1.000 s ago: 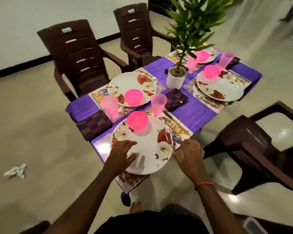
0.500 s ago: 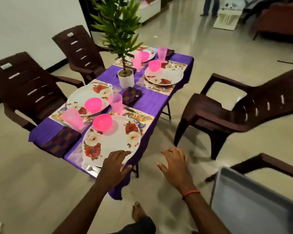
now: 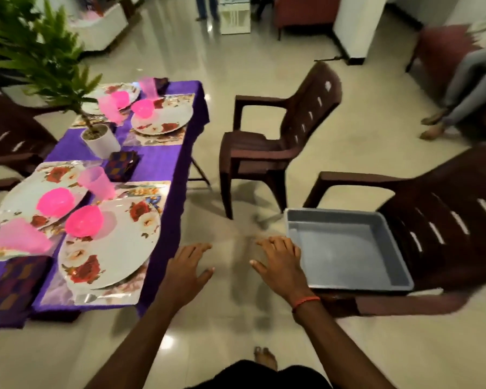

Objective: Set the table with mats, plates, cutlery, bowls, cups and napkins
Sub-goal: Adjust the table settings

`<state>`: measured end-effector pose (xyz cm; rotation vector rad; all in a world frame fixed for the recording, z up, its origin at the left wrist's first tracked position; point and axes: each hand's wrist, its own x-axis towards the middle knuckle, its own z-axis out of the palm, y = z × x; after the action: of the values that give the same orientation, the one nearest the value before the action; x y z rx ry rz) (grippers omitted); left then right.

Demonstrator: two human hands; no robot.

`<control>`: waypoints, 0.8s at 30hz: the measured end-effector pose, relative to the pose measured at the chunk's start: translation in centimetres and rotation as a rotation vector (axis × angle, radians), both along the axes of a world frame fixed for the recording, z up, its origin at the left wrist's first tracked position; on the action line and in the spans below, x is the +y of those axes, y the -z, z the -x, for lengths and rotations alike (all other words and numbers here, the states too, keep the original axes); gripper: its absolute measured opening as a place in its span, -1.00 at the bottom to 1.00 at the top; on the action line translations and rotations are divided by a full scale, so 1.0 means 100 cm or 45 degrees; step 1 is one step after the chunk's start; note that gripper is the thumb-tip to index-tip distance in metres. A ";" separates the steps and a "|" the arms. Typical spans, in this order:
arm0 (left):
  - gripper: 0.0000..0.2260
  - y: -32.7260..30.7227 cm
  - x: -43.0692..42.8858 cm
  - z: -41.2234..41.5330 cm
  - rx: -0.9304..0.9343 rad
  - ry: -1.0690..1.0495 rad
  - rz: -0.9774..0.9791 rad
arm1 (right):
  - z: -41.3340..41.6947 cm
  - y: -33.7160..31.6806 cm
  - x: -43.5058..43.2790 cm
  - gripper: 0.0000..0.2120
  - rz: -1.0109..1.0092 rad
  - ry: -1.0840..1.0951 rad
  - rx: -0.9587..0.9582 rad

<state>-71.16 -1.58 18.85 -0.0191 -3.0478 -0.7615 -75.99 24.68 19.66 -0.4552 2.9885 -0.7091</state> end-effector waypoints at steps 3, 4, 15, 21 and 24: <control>-0.51 -0.006 0.027 0.008 0.036 0.167 0.021 | -0.026 -0.005 0.028 -0.52 -0.049 0.116 -0.010; -0.49 -0.005 0.036 0.010 0.045 0.219 0.011 | -0.035 -0.007 0.038 -0.51 -0.058 0.153 -0.001; -0.51 -0.014 0.187 0.015 -0.003 0.582 -0.066 | -0.121 -0.026 0.164 -0.53 -0.113 0.604 0.032; -0.52 -0.014 0.271 0.024 -0.018 0.792 -0.020 | -0.146 -0.031 0.238 -0.55 -0.095 0.769 0.045; -0.52 -0.017 0.322 0.029 -0.016 0.828 0.009 | -0.152 -0.031 0.282 -0.55 -0.104 0.790 0.064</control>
<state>-74.06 30.63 20.53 -1.0430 -3.0490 -0.7513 -60.84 52.88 22.78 0.4913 3.1905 -0.5933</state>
